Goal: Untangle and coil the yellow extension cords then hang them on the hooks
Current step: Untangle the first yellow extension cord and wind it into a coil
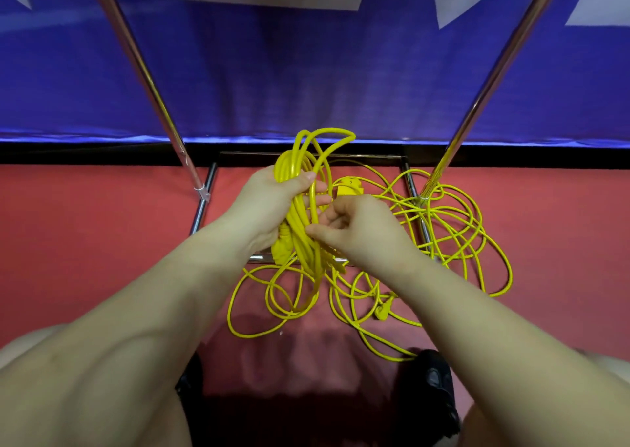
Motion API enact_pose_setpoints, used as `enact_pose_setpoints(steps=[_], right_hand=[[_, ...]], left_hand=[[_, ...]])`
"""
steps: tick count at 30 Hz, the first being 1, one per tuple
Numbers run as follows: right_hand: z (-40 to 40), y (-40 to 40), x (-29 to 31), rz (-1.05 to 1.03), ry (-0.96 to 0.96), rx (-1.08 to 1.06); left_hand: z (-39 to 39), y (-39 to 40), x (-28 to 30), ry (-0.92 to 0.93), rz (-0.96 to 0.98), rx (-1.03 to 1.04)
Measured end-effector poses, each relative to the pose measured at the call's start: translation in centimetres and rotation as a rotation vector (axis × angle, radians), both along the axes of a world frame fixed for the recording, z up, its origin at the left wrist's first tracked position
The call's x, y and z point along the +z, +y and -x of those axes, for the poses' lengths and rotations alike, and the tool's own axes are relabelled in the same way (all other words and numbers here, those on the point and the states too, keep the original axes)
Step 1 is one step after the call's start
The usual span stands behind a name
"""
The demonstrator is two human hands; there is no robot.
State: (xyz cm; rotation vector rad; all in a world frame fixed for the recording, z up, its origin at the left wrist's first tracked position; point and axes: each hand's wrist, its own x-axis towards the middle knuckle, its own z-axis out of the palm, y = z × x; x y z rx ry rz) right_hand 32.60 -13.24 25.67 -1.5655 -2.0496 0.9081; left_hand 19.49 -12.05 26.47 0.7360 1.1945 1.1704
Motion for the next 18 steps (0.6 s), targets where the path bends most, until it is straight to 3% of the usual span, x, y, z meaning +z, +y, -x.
enact_pose_setpoints(steps=[4, 7, 10, 13, 18], right_hand=[[0.1, 0.1, 0.2, -0.121, -0.021, 0.029], [-0.4, 0.5, 0.6, 0.17, 0.092, 0.143], [-1.5, 0.3, -0.1, 0.361, -0.169, 0.305], [-2.9, 0.5, -1.0, 0.335, -0.323, 0.308], [-4.7, 2.1, -0.1, 0.055, -0.087, -0.011]], left_hand=[[0.6, 0.3, 0.2, 0.014, -0.021, 0.059], [1.5, 0.6, 0.6, 0.039, -0.049, 0.097], [3.0, 1.2, 1.0, 0.045, -0.047, 0.206], [4.8, 1.7, 0.9, 0.065, -0.036, 0.296], [6.2, 1.9, -0.4, 0.232, -0.047, 0.267]])
